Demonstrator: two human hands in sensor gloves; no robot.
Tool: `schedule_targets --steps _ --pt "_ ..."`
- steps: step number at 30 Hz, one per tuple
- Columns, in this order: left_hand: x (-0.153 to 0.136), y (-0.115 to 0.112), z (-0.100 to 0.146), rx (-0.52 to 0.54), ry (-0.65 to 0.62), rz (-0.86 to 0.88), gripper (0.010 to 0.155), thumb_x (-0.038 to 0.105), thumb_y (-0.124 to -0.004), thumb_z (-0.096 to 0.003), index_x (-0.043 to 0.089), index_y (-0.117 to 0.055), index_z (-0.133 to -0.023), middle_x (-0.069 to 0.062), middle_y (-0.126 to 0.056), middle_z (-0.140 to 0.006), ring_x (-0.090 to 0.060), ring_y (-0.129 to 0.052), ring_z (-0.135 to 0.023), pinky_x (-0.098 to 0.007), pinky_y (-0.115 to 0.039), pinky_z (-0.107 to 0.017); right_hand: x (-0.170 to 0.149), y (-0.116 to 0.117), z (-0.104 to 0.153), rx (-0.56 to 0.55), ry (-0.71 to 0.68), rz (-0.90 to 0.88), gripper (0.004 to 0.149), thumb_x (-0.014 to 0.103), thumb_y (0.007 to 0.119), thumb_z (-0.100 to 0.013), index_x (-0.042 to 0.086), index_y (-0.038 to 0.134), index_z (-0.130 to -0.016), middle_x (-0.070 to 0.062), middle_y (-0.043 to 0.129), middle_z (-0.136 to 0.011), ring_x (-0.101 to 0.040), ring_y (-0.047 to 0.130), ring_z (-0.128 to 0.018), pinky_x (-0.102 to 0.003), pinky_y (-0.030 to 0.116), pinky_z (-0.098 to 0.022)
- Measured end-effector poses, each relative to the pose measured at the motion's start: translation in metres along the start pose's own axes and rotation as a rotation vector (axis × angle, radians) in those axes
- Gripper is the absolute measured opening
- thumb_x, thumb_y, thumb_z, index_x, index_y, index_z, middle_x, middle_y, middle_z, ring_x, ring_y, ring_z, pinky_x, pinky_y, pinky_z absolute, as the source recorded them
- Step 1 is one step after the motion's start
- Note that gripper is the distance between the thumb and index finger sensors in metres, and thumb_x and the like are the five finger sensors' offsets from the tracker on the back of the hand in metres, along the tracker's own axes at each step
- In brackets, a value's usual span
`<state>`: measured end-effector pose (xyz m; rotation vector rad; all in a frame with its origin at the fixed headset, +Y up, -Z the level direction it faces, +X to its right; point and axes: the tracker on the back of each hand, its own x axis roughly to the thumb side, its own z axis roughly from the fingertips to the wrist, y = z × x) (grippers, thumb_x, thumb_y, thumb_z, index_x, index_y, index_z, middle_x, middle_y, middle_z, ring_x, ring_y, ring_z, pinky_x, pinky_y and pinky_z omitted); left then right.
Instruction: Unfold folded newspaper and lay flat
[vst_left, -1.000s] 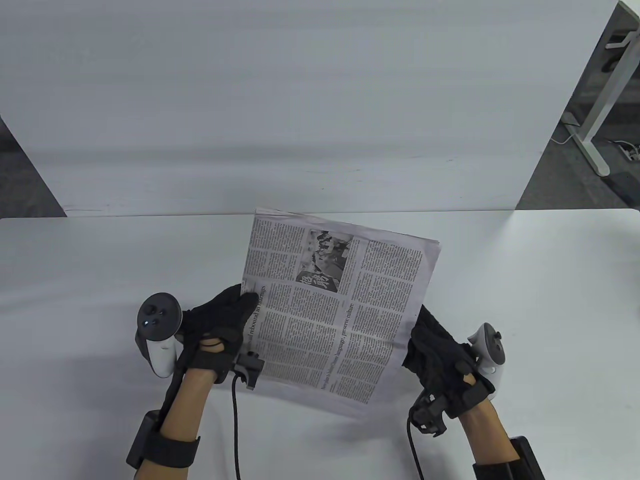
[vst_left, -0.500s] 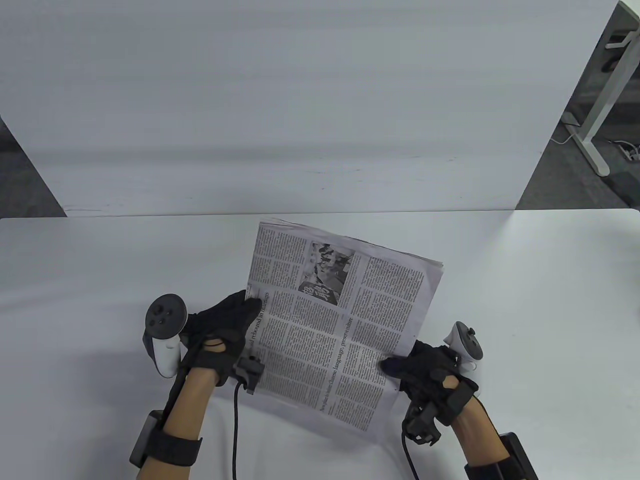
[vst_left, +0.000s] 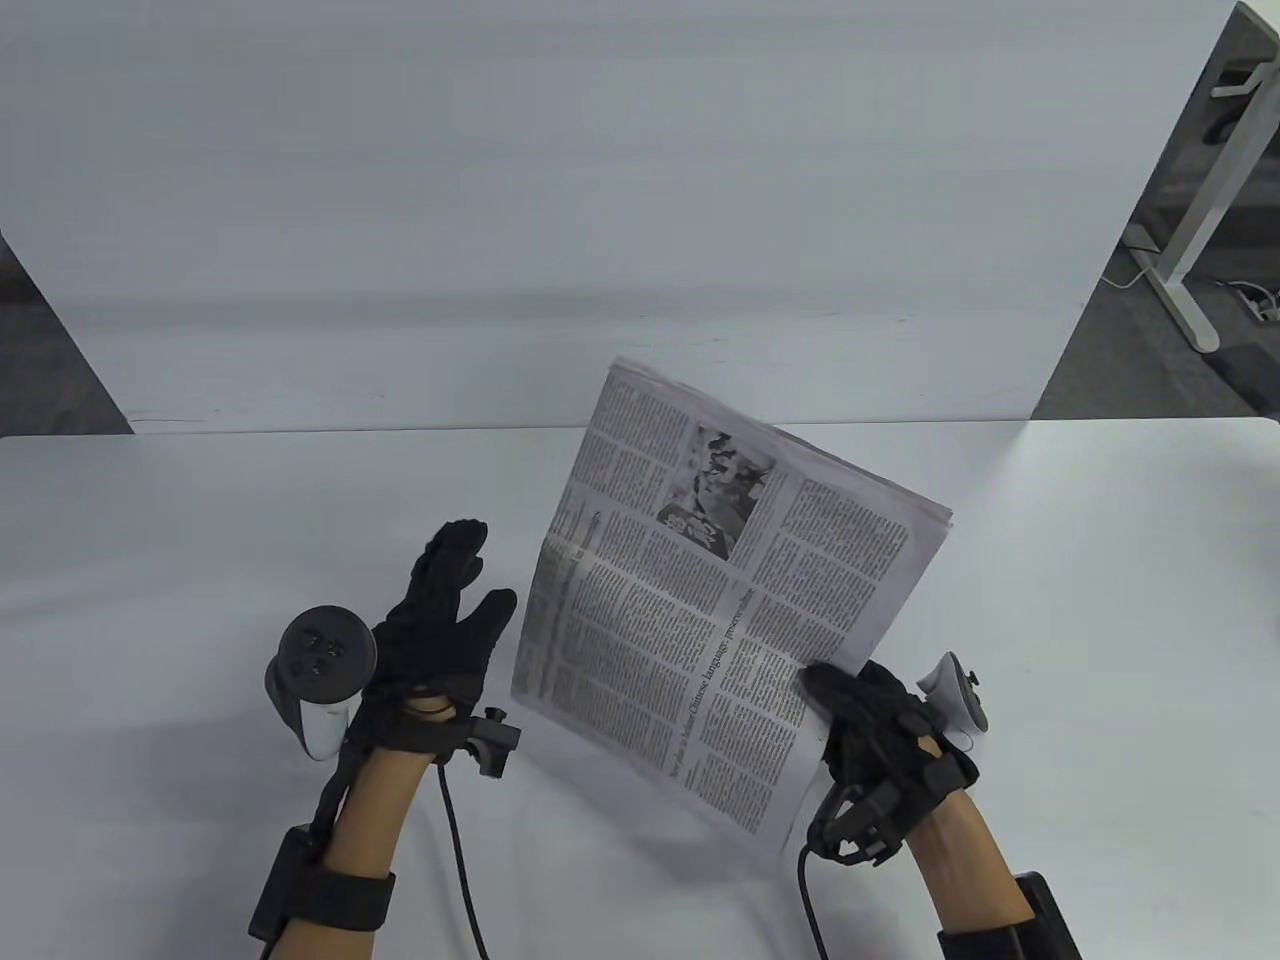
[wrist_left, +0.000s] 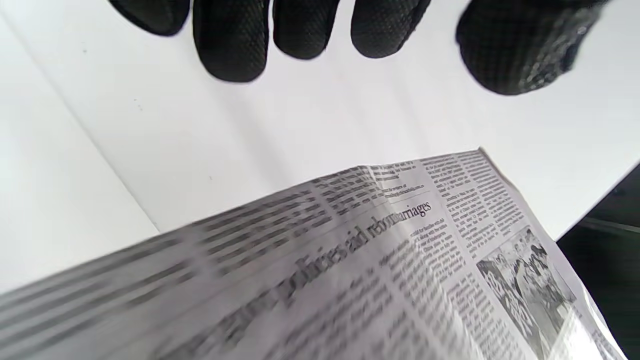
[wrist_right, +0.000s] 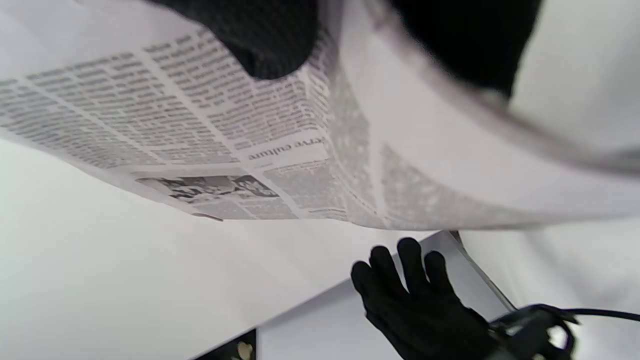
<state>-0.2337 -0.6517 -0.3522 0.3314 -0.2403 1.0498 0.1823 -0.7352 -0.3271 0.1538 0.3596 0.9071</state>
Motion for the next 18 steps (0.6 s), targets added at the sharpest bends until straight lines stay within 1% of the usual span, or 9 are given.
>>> schedule_targets --steps 2,3,6,8,10,12,15,16,18 --pt "0.002 -0.005 0.000 -0.031 -0.022 -0.060 0.075 0.053 -0.080 -0.0448 0.030 -0.050 -0.109 -0.014 -0.039 -0.118 -0.053 -0.053 -0.105 -0.069 -0.045 -0.074 -0.002 -0.004 0.000 0.001 0.001 -0.037 0.049 0.020 0.074 -0.050 0.018 0.070 -0.099 -0.023 0.079 -0.097 -0.048 0.098 -0.075 -0.052 0.094 -0.045" --pt "0.003 -0.009 0.001 -0.060 -0.044 -0.106 0.075 0.054 -0.080 -0.0449 0.031 -0.050 -0.109 -0.012 -0.038 -0.119 -0.052 -0.052 -0.106 -0.069 -0.044 -0.074 -0.004 -0.007 0.000 -0.013 0.005 -0.056 0.050 0.021 0.073 -0.050 0.019 0.069 -0.099 -0.022 0.078 -0.098 -0.048 0.097 -0.075 -0.052 0.094 -0.045" --pt "0.004 -0.021 0.002 -0.117 -0.078 -0.235 0.075 0.053 -0.080 -0.0450 0.033 -0.049 -0.109 -0.011 -0.035 -0.120 -0.051 -0.046 -0.109 -0.070 -0.040 -0.076 -0.008 -0.011 0.001 -0.062 0.012 -0.078 0.051 0.023 0.071 -0.051 0.020 0.065 -0.101 -0.021 0.075 -0.101 -0.049 0.096 -0.076 -0.053 0.094 -0.044" --pt "0.003 -0.031 0.004 -0.158 -0.087 -0.294 0.074 0.052 -0.080 -0.0456 0.033 -0.048 -0.110 -0.010 -0.033 -0.120 -0.051 -0.043 -0.111 -0.070 -0.038 -0.076 -0.010 -0.013 0.002 -0.093 0.019 -0.087 0.051 0.024 0.070 -0.051 0.022 0.063 -0.102 -0.020 0.072 -0.103 -0.051 0.092 -0.079 -0.056 0.093 -0.044" --pt "0.002 -0.044 0.007 -0.185 -0.101 -0.357 0.071 0.048 -0.077 -0.0473 0.033 -0.046 -0.109 -0.010 -0.030 -0.120 -0.050 -0.038 -0.111 -0.069 -0.035 -0.077 -0.013 -0.014 0.001 -0.086 0.022 -0.103 0.052 0.025 0.069 -0.052 0.025 0.060 -0.103 -0.018 0.067 -0.107 -0.054 0.086 -0.084 -0.063 0.088 -0.046" --pt "0.001 -0.057 0.011 -0.235 -0.134 -0.419 0.071 0.048 -0.076 -0.0476 0.034 -0.043 -0.110 -0.009 -0.026 -0.120 -0.049 -0.033 -0.113 -0.069 -0.033 -0.077 -0.017 -0.015 0.001 -0.092 0.029 -0.122 0.053 0.025 0.068 -0.052 0.027 0.056 -0.104 -0.017 0.064 -0.108 -0.055 0.084 -0.085 -0.065 0.088 -0.045" --pt "0.002 -0.081 0.020 -0.355 -0.227 -0.542 0.075 0.047 -0.079 -0.0465 0.040 -0.037 -0.109 -0.005 -0.019 -0.120 -0.046 -0.023 -0.115 -0.069 -0.028 -0.079 -0.021 -0.014 0.001 -0.115 0.030 -0.137 0.054 0.026 0.067 -0.052 0.026 0.055 -0.104 -0.017 0.063 -0.108 -0.055 0.084 -0.084 -0.063 0.089 -0.045" --pt "0.002 -0.091 0.023 -0.405 -0.257 -0.601 0.079 0.047 -0.081 -0.0457 0.041 -0.034 -0.108 -0.004 -0.018 -0.120 -0.046 -0.023 -0.115 -0.069 -0.028 -0.079 -0.022 -0.013 0.001 -0.121 0.029 -0.150 0.054 0.026 0.067 -0.052 0.026 0.054 -0.104 -0.018 0.063 -0.108 -0.055 0.085 -0.084 -0.062 0.090 -0.045" --pt "0.002 -0.112 0.029 -0.531 -0.283 -0.731 0.090 0.051 -0.085 -0.0432 0.047 -0.018 -0.103 -0.001 -0.008 -0.118 -0.044 -0.014 -0.114 -0.068 -0.026 -0.079 -0.024 -0.011 0.000 -0.130 0.025 -0.174 0.054 0.026 0.067 -0.052 0.026 0.055 -0.104 -0.018 0.063 -0.108 -0.055 0.085 -0.084 -0.062 0.090 -0.045"
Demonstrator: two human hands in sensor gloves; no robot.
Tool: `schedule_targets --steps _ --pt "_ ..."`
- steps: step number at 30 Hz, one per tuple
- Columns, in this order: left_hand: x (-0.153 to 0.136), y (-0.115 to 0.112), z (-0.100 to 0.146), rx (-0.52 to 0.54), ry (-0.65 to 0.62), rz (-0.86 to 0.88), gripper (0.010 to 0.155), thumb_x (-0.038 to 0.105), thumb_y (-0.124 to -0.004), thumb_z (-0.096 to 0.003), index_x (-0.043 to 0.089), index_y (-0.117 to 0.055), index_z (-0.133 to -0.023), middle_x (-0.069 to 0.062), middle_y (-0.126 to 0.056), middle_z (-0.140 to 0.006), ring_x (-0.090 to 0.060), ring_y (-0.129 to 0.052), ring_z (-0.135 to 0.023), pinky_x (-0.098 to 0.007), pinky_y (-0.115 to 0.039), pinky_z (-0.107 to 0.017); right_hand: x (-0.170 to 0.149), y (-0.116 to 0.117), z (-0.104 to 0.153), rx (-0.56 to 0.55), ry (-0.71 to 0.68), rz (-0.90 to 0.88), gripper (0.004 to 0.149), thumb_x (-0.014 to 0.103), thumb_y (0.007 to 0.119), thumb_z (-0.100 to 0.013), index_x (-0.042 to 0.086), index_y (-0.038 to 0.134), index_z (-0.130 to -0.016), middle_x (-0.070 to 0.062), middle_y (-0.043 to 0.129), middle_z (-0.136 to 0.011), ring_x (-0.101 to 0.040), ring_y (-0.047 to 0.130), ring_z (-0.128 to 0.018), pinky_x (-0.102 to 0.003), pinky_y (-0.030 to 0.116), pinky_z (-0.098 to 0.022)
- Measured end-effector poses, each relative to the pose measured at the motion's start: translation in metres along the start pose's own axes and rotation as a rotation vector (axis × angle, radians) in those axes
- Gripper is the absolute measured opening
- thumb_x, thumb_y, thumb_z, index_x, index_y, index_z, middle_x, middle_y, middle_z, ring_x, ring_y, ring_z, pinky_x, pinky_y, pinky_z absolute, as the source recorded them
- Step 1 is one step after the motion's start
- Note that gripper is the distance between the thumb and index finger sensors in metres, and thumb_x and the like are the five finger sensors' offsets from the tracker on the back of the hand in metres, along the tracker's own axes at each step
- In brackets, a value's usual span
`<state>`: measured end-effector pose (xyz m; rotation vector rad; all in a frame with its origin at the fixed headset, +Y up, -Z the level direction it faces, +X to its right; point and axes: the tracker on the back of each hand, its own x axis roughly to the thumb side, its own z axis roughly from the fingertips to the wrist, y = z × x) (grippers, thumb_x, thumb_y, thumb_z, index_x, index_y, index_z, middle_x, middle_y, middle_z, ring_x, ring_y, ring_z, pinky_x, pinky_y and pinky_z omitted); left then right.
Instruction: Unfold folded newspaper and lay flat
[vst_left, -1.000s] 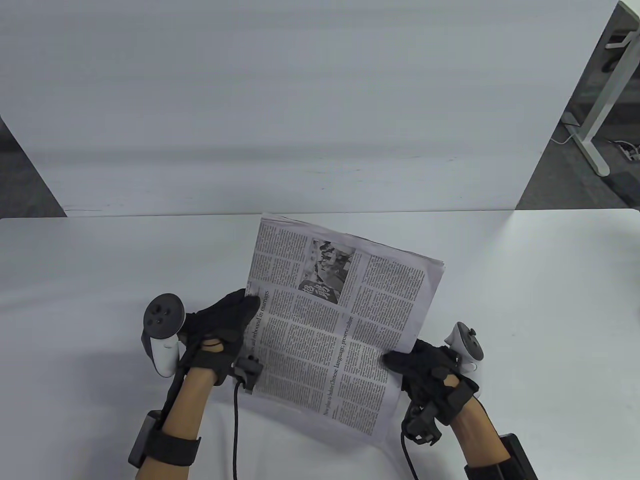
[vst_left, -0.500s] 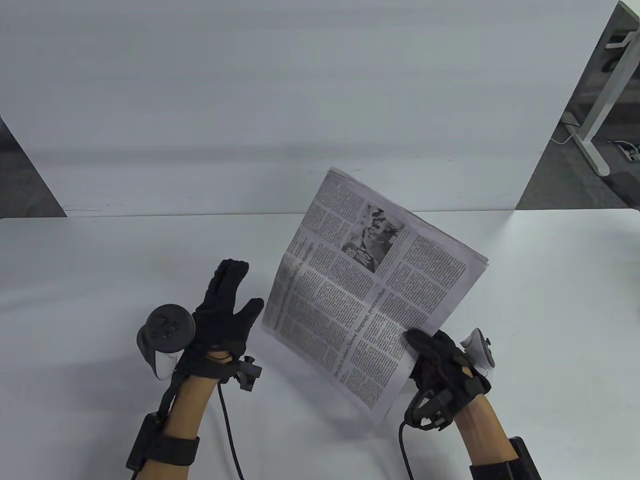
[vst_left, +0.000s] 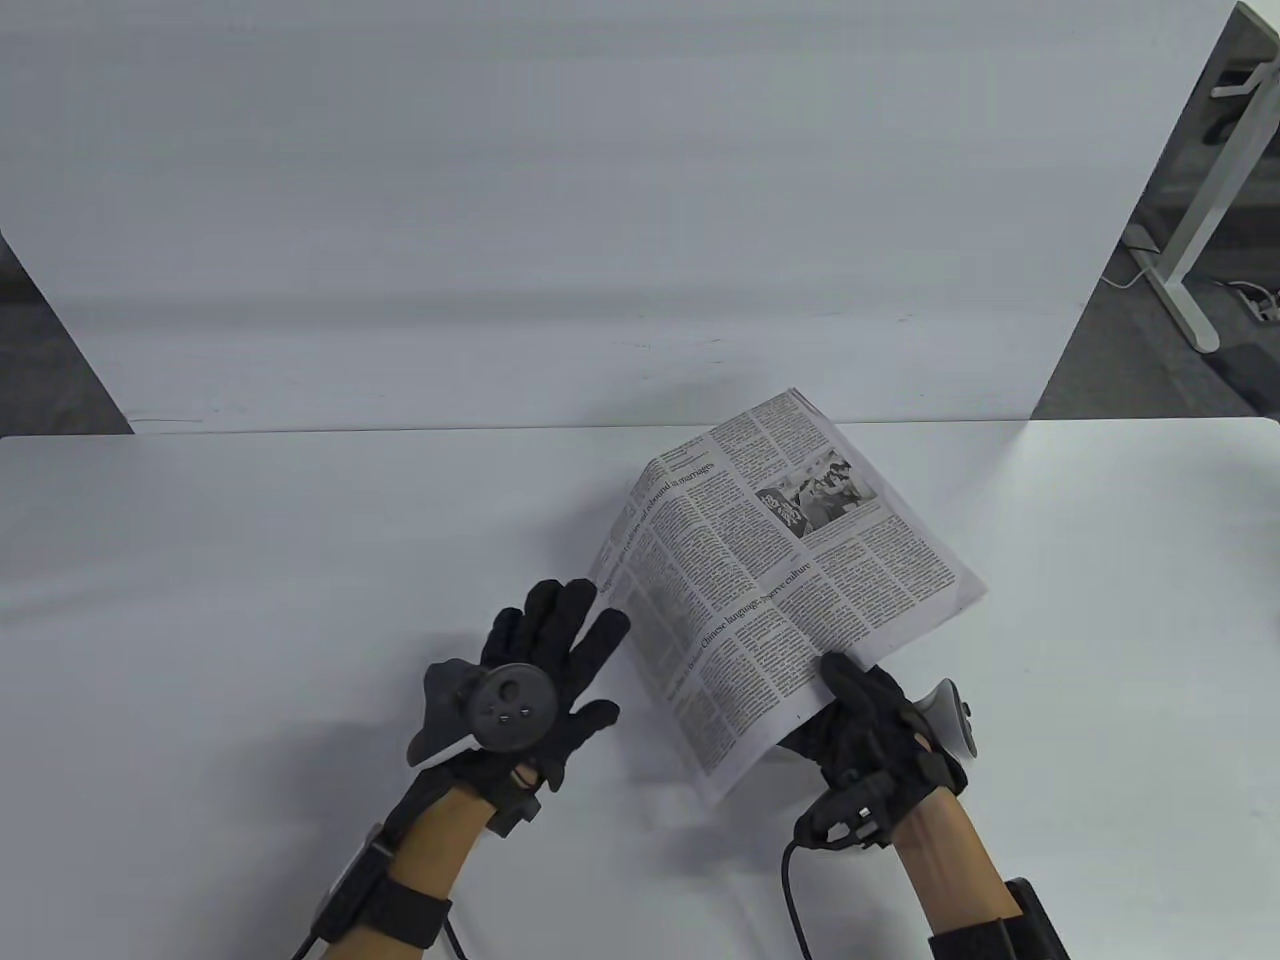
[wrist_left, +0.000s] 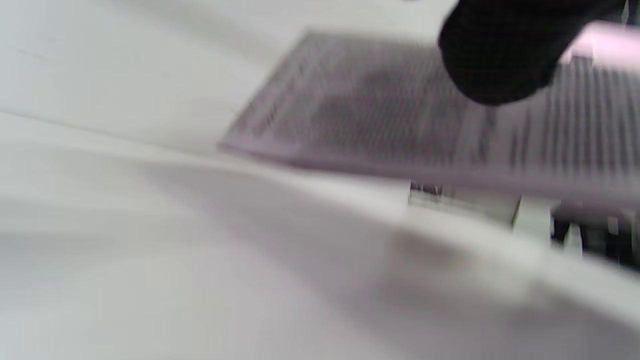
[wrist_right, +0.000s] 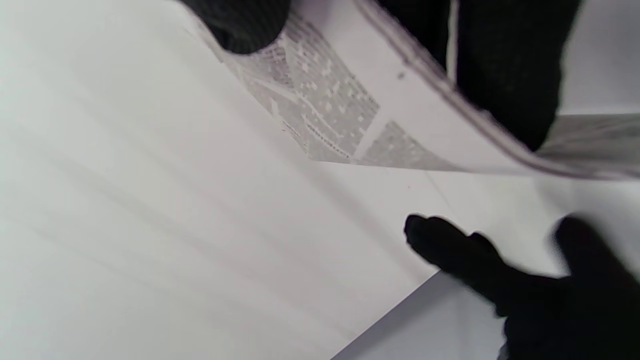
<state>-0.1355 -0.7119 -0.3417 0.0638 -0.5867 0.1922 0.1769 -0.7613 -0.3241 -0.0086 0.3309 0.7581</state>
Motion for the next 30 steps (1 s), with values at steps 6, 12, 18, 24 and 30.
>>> schedule_targets --steps 6,12,18,24,30 --pt "0.032 -0.012 -0.002 0.109 -0.122 -0.113 0.099 0.051 -0.087 -0.0403 0.050 -0.005 -0.096 0.002 0.003 -0.112 -0.041 -0.003 -0.111 -0.066 -0.024 -0.080 -0.004 0.005 0.001 0.005 0.009 0.005 0.054 0.026 0.067 -0.052 0.025 0.054 -0.104 -0.018 0.063 -0.108 -0.054 0.084 -0.085 -0.062 0.089 -0.045" --pt "0.052 0.003 0.009 0.338 -0.277 -0.107 0.069 0.039 -0.087 -0.0414 0.040 -0.056 -0.103 -0.001 -0.017 -0.115 -0.042 -0.028 -0.113 -0.065 -0.038 -0.078 -0.005 0.011 0.001 0.033 0.019 0.013 0.055 0.026 0.067 -0.052 0.024 0.053 -0.105 -0.019 0.063 -0.107 -0.056 0.081 -0.085 -0.062 0.088 -0.046" --pt "0.070 0.011 0.016 0.467 -0.362 -0.062 0.037 0.034 -0.088 -0.0406 0.030 -0.094 -0.077 -0.006 -0.048 -0.114 -0.042 -0.055 -0.108 -0.064 -0.053 -0.073 -0.007 0.016 0.002 0.047 0.022 0.007 0.055 0.027 0.067 -0.052 0.024 0.052 -0.105 -0.019 0.063 -0.107 -0.055 0.082 -0.085 -0.062 0.088 -0.047" --pt "0.061 0.021 0.004 0.333 -0.240 0.313 0.038 0.034 -0.082 -0.0436 0.023 -0.088 -0.079 -0.010 -0.068 -0.109 -0.042 -0.068 -0.104 -0.063 -0.061 -0.071 0.000 0.023 0.001 0.132 -0.038 0.320 0.067 0.044 0.073 -0.052 0.022 0.045 -0.108 -0.022 0.057 -0.111 -0.058 0.065 -0.095 -0.074 0.064 -0.055" --pt "0.040 0.008 -0.005 0.202 -0.098 0.624 0.038 0.035 -0.079 -0.0447 0.019 -0.088 -0.078 -0.017 -0.080 -0.099 -0.046 -0.081 -0.094 -0.061 -0.069 -0.065 -0.025 0.046 -0.001 0.391 0.076 0.395 0.104 0.060 0.090 -0.042 0.020 0.020 -0.109 -0.026 0.015 -0.114 -0.071 0.030 -0.096 -0.085 0.051 -0.054"
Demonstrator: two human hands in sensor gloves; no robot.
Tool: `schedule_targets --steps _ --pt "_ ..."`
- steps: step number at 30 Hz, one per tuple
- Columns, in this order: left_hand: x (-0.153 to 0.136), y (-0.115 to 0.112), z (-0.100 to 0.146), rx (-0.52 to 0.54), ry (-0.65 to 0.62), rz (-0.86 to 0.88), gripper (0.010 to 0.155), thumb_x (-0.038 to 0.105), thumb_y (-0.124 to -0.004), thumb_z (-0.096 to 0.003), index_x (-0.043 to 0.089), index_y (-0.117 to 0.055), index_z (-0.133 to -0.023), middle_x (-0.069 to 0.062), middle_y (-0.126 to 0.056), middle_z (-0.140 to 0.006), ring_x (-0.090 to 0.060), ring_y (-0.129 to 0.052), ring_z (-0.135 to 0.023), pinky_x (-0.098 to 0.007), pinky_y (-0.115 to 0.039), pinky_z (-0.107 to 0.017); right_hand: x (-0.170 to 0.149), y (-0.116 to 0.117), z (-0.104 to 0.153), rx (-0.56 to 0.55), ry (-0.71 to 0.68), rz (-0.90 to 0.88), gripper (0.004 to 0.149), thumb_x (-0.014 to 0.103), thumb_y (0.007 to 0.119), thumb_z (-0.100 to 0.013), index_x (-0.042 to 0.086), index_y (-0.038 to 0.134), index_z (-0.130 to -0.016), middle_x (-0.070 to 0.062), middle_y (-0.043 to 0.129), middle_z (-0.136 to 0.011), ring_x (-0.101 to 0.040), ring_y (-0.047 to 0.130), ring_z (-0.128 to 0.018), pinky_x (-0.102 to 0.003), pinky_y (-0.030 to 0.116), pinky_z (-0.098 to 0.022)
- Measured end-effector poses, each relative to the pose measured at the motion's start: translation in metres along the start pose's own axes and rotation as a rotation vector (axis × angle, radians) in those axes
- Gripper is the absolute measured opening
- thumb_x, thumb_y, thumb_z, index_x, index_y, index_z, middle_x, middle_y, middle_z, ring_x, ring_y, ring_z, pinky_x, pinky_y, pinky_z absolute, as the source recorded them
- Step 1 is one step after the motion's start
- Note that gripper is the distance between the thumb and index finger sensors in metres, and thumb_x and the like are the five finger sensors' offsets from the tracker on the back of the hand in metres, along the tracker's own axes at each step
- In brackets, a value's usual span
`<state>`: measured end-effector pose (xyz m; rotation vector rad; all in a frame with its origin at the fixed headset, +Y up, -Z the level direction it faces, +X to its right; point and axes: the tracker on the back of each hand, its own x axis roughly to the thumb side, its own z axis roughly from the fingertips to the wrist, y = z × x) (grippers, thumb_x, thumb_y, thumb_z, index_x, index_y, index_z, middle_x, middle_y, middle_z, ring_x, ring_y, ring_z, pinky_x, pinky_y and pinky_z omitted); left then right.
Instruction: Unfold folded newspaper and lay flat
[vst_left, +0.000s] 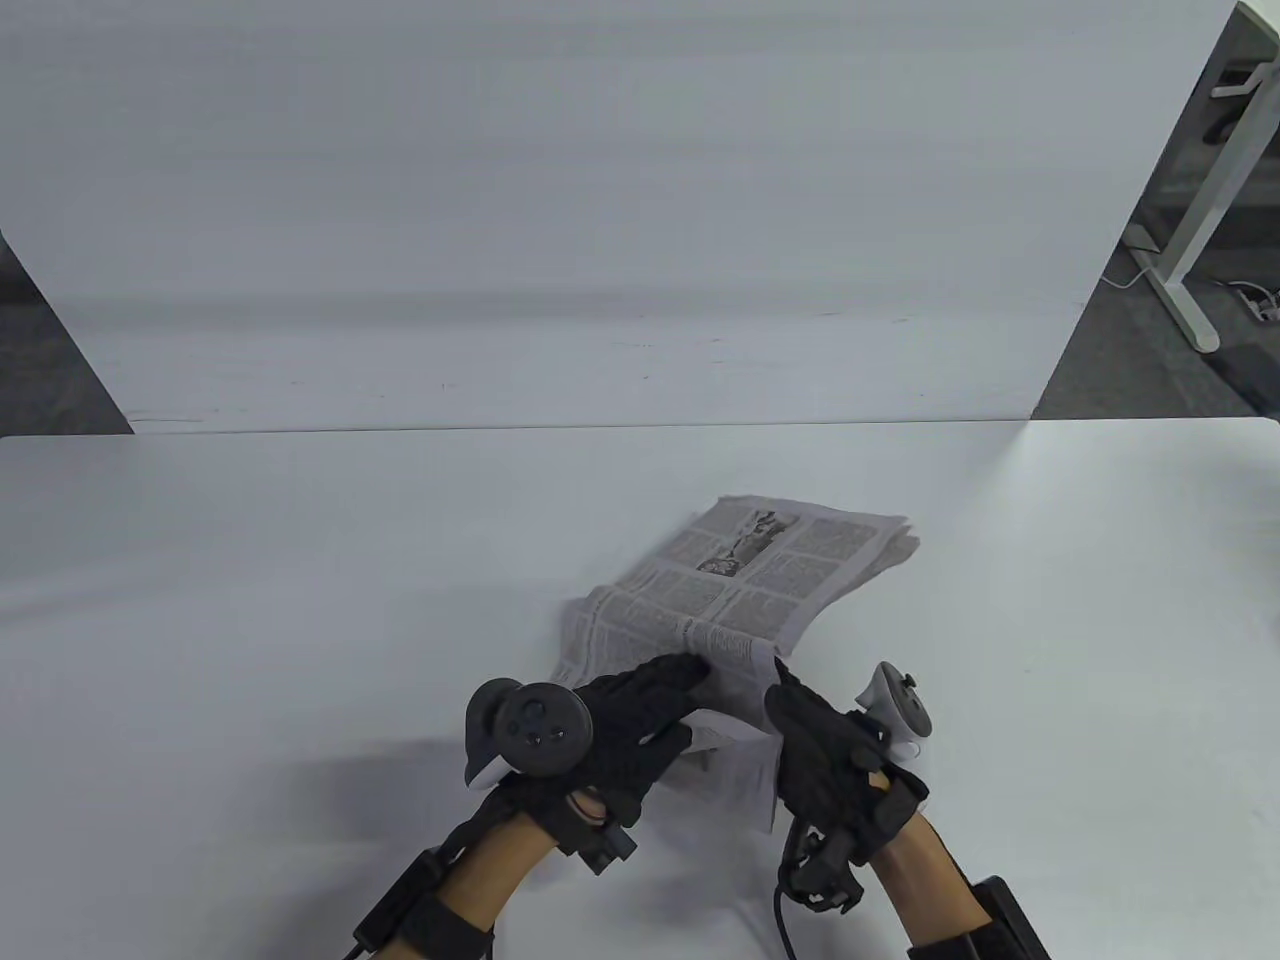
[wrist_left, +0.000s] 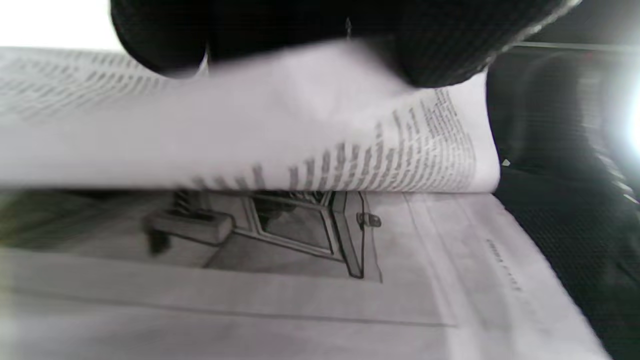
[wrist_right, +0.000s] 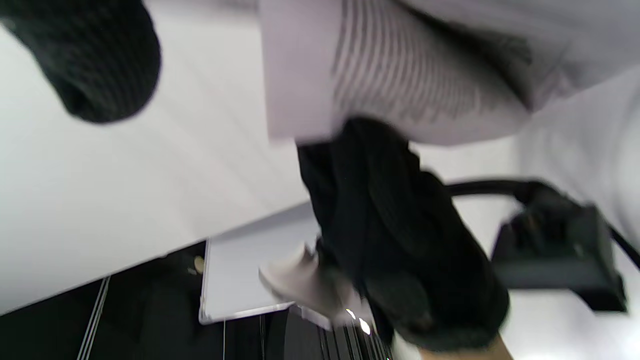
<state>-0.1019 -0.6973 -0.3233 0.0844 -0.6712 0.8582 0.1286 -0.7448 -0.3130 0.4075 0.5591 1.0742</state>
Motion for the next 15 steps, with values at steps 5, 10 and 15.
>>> schedule_targets --steps 5,10,15 --pt "-0.019 0.005 0.002 -0.021 0.105 0.158 0.038 0.035 -0.079 -0.0447 0.017 -0.089 -0.077 -0.018 -0.086 -0.093 -0.046 -0.091 -0.085 -0.059 -0.075 -0.060 -0.004 0.003 -0.004 -0.064 0.042 0.193 0.090 0.018 0.090 -0.039 0.018 0.030 -0.106 -0.029 0.025 -0.111 -0.067 0.049 -0.094 -0.076 0.064 -0.055" --pt "-0.029 0.014 0.001 -0.011 0.151 0.241 0.038 0.035 -0.079 -0.0444 0.018 -0.090 -0.077 -0.017 -0.092 -0.088 -0.042 -0.099 -0.078 -0.055 -0.081 -0.056 0.000 0.001 -0.004 -0.090 0.059 0.242 0.084 0.001 0.084 -0.036 0.019 0.037 -0.104 -0.027 0.035 -0.110 -0.064 0.061 -0.092 -0.066 0.073 -0.057" --pt "-0.054 0.047 0.007 0.125 0.233 0.518 0.038 0.034 -0.079 -0.0446 0.017 -0.089 -0.077 -0.019 -0.091 -0.088 -0.041 -0.103 -0.072 -0.053 -0.083 -0.054 0.010 -0.002 -0.001 -0.151 0.057 0.268 0.075 0.001 0.080 -0.038 0.017 0.047 -0.103 -0.028 0.053 -0.107 -0.058 0.080 -0.084 -0.056 0.084 -0.052"
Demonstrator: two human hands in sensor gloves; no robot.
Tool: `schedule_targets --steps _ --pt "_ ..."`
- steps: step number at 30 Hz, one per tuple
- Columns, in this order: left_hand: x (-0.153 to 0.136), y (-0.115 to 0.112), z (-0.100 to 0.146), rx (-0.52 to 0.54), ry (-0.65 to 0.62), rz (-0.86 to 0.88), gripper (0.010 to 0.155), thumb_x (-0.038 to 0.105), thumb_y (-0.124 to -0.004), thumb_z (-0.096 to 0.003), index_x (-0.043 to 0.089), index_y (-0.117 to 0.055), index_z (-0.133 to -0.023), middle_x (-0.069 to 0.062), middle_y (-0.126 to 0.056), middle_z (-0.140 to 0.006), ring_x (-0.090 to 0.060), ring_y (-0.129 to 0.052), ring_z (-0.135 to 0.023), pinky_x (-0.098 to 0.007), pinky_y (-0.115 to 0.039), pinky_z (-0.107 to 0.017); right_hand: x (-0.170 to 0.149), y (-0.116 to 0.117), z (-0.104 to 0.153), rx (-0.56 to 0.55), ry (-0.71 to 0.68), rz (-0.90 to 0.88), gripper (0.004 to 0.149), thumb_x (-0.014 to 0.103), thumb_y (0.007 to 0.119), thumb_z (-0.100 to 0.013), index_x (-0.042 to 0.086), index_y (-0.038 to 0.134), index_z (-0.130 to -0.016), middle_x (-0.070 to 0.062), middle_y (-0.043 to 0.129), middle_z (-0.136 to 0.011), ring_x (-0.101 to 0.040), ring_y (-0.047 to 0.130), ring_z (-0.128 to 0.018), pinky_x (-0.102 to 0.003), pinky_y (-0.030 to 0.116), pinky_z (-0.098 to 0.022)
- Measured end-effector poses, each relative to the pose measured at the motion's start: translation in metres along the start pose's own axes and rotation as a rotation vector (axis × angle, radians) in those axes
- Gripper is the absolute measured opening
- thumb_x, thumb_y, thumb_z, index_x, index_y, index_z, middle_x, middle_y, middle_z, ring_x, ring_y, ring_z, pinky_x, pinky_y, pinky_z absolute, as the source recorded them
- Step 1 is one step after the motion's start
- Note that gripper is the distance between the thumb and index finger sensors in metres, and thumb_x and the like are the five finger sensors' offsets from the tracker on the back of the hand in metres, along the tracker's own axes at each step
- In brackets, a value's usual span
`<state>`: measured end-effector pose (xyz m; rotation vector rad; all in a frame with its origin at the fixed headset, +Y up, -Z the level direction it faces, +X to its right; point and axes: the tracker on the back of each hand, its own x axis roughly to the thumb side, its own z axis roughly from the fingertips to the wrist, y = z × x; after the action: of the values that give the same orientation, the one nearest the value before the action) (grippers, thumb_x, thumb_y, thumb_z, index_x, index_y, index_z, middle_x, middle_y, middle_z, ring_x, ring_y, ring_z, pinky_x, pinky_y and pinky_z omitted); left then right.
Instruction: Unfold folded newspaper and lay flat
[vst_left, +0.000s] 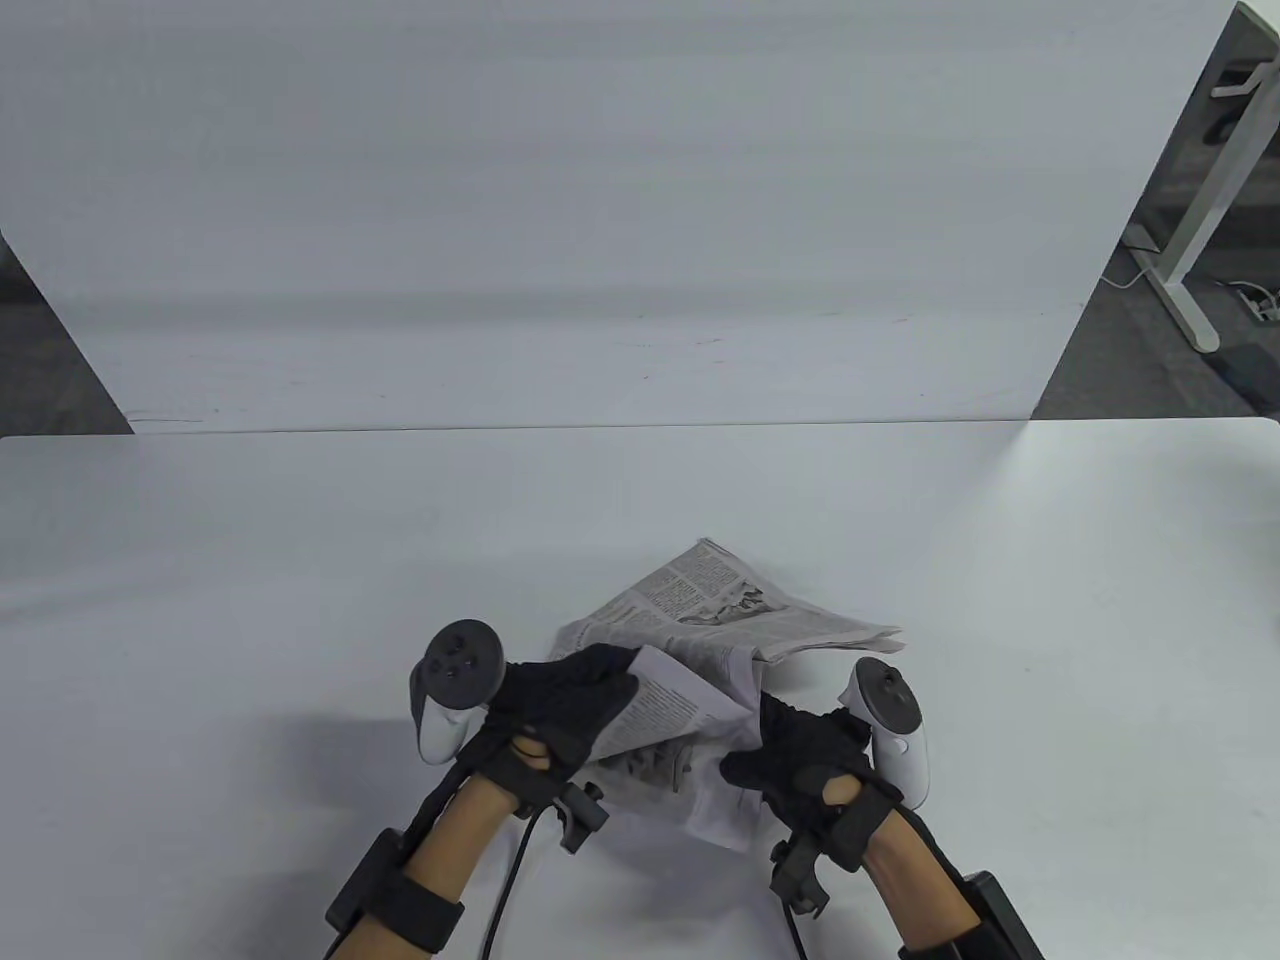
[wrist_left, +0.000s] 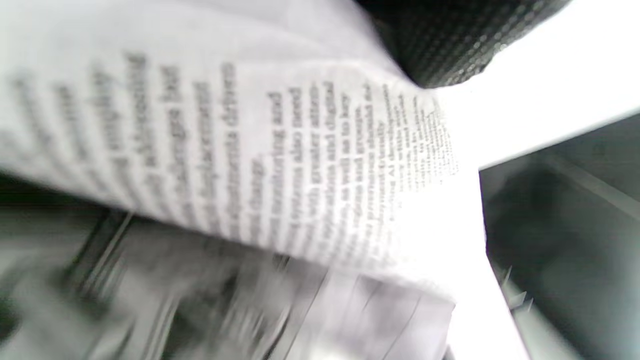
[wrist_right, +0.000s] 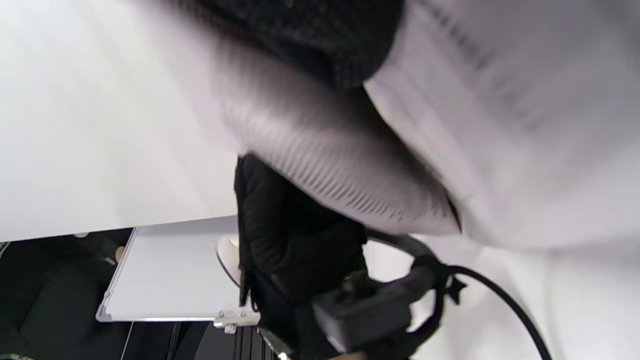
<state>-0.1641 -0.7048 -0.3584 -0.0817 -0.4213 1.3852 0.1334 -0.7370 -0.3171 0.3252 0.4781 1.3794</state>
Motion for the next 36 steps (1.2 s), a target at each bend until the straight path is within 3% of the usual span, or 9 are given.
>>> schedule_targets --steps 4,8,11,20,26,31,34,36 --pt "0.003 0.049 0.008 0.212 -0.015 0.054 0.038 0.034 -0.080 -0.0444 0.015 -0.090 -0.077 -0.020 -0.090 -0.088 -0.042 -0.103 -0.073 -0.054 -0.081 -0.054 0.007 -0.016 0.005 -0.112 0.011 0.061 0.061 0.008 0.078 -0.041 0.014 0.061 -0.100 -0.030 0.076 -0.097 -0.057 0.095 -0.069 -0.051 0.093 -0.039" --pt "0.005 0.100 0.024 0.475 -0.033 0.035 0.038 0.034 -0.082 -0.0439 0.015 -0.090 -0.076 -0.019 -0.091 -0.087 -0.041 -0.103 -0.072 -0.054 -0.082 -0.054 0.011 -0.035 0.013 -0.255 0.013 0.043 0.059 0.010 0.080 -0.042 0.013 0.064 -0.099 -0.031 0.084 -0.090 -0.054 0.102 -0.062 -0.047 0.096 -0.034" --pt "0.000 0.128 0.037 0.623 0.026 0.023 0.038 0.034 -0.083 -0.0436 0.015 -0.090 -0.076 -0.019 -0.092 -0.087 -0.041 -0.103 -0.072 -0.054 -0.081 -0.054 0.012 -0.053 0.020 -0.352 0.028 0.028 0.059 0.010 0.082 -0.041 0.013 0.066 -0.098 -0.031 0.087 -0.087 -0.052 0.105 -0.059 -0.045 0.098 -0.032" --pt "-0.034 0.164 0.065 0.841 0.397 -0.055 0.038 0.036 -0.084 -0.0430 0.015 -0.090 -0.075 -0.018 -0.093 -0.085 -0.041 -0.104 -0.070 -0.054 -0.082 -0.052 -0.005 -0.101 0.033 -0.485 0.088 -0.118 0.064 0.005 0.083 -0.039 0.020 0.064 -0.098 -0.026 0.086 -0.092 -0.052 0.102 -0.065 -0.046 0.097 -0.037" --pt "-0.066 0.169 0.076 0.805 0.617 0.014 0.038 0.034 -0.083 -0.0434 0.014 -0.090 -0.074 -0.021 -0.092 -0.085 -0.044 -0.103 -0.070 -0.055 -0.081 -0.052 -0.018 -0.116 0.035 -0.505 0.097 -0.214 0.064 0.003 0.083 -0.038 0.022 0.067 -0.097 -0.025 0.088 -0.091 -0.052 0.102 -0.066 -0.045 0.097 -0.039" --pt "-0.063 0.165 0.075 0.823 0.599 0.050 0.039 0.036 -0.081 -0.0440 0.015 -0.088 -0.077 -0.021 -0.090 -0.087 -0.044 -0.103 -0.069 -0.055 -0.081 -0.052 -0.012 -0.111 0.035 -0.482 0.059 -0.224 0.063 0.004 0.082 -0.038 0.024 0.067 -0.097 -0.024 0.087 -0.092 -0.051 0.102 -0.067 -0.044 0.097 -0.040" --pt "-0.065 0.153 0.070 0.731 0.606 0.093 0.061 0.044 -0.081 -0.0444 0.015 -0.069 -0.096 -0.024 -0.075 -0.096 -0.047 -0.098 -0.074 -0.056 -0.078 -0.054 -0.007 -0.106 0.034 -0.471 0.049 -0.190 0.064 0.004 0.082 -0.039 0.024 0.067 -0.097 -0.023 0.087 -0.092 -0.051 0.101 -0.068 -0.044 0.097 -0.041" --pt "-0.069 0.134 0.064 0.575 0.644 0.167 0.076 0.052 -0.079 -0.0452 0.015 -0.050 -0.105 -0.026 -0.060 -0.103 -0.052 -0.091 -0.080 -0.058 -0.075 -0.058 -0.006 -0.101 0.033 -0.473 0.043 -0.178 0.064 0.004 0.082 -0.039 0.025 0.066 -0.097 -0.022 0.086 -0.093 -0.051 0.100 -0.070 -0.044 0.097 -0.042"
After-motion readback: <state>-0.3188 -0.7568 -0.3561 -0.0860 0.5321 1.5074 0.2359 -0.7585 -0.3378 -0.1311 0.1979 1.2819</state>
